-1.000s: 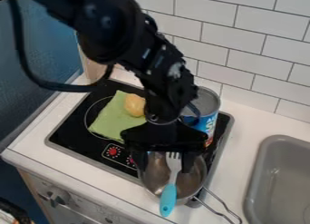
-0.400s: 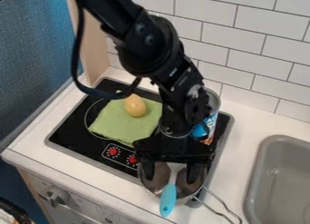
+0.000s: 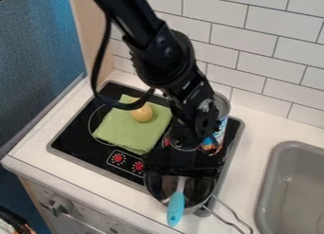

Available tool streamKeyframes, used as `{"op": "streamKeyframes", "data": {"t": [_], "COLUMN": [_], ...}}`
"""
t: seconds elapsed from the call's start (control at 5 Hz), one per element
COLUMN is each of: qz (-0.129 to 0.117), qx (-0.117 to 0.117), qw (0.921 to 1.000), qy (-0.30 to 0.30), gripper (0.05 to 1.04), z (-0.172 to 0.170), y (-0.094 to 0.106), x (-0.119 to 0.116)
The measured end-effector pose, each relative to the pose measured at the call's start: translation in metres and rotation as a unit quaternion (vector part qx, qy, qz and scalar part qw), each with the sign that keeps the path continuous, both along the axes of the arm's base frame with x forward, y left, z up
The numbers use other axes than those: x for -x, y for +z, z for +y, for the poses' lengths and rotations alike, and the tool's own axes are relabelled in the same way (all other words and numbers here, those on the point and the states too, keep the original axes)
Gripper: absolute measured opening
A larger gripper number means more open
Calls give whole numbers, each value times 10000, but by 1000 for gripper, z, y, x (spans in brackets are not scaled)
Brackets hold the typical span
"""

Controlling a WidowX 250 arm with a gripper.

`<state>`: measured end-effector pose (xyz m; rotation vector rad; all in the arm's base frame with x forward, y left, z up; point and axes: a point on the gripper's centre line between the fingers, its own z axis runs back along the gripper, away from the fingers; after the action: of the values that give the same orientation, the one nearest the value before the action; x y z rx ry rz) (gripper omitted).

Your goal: Remove the spatula

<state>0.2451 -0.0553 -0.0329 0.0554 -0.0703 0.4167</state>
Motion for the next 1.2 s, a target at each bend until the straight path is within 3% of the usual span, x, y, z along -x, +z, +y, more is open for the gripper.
{"op": "streamKeyframes", "data": {"t": [0.2, 0.4, 0.6, 0.8, 1.2], "qz": [-36, -85, -107, -285, -370], "qx": [-5, -19, -18, 35, 63], "qw": [10000, 10000, 9999, 9996, 9987], "qy": [-3, 14, 4, 40, 340], "gripper": [729, 420, 201, 158, 158], "z": [0, 0, 0, -1, 11], "y": [1, 5, 10, 25, 61], "x": [-2, -3, -3, -7, -4]}}
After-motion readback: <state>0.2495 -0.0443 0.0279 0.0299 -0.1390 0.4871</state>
